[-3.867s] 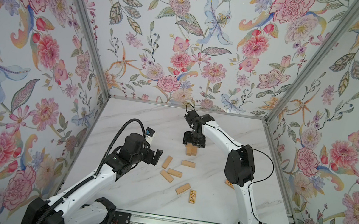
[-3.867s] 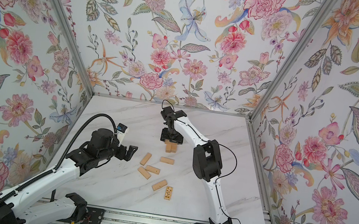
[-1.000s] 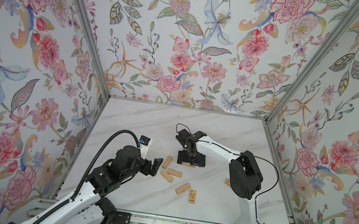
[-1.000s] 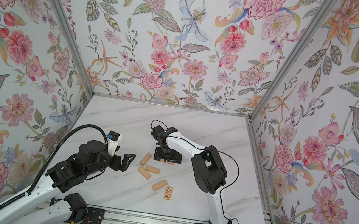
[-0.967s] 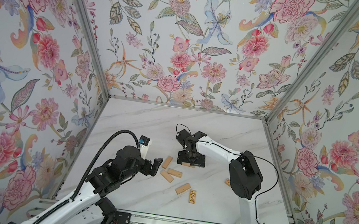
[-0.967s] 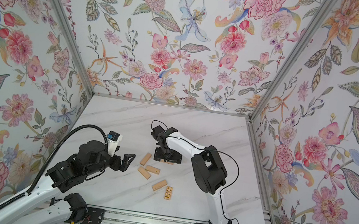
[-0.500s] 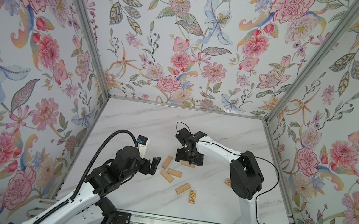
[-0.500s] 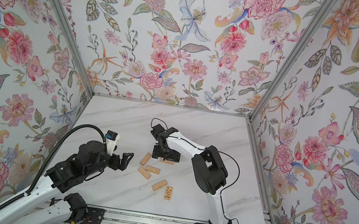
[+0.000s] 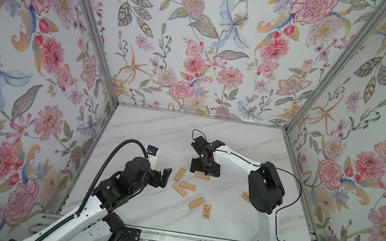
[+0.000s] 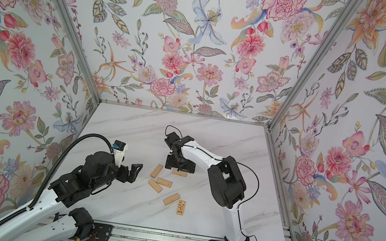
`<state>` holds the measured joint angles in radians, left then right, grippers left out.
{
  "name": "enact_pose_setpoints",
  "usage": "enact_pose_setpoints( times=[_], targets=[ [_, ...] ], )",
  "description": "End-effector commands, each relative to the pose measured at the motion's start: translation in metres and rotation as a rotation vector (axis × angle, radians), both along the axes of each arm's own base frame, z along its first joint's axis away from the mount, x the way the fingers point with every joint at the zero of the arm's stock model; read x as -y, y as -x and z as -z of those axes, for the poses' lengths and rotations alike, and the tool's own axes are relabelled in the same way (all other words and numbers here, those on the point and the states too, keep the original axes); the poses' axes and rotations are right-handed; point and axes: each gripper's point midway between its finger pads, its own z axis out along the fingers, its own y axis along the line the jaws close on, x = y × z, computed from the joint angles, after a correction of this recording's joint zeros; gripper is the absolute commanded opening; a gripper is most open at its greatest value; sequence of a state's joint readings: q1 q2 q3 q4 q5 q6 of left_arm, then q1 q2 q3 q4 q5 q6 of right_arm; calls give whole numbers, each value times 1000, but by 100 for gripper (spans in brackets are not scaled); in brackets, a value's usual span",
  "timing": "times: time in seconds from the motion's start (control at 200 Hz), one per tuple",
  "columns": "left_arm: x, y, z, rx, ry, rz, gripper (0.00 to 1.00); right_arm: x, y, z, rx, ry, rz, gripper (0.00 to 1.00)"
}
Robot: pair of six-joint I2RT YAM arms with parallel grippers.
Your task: Build the wood block tower
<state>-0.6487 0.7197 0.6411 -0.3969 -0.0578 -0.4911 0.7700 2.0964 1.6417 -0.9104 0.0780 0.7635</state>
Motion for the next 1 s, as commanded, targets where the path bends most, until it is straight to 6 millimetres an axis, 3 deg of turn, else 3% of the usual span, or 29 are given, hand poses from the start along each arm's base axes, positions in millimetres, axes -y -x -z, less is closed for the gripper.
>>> enact_pose_setpoints(
  times=[0.0, 0.355, 0.991],
  targets=[
    [-3, 0, 4, -10, -11, -21, 99, -5, -4, -19, 31, -36, -4, 100],
    [1, -2, 13, -23, -21, -7, 99, -1, -4, -22, 55, -27, 58, 100],
    [8, -7, 21, -39, -48, 27, 99, 1, 12, 7, -2, -22, 91, 93]
  ],
)
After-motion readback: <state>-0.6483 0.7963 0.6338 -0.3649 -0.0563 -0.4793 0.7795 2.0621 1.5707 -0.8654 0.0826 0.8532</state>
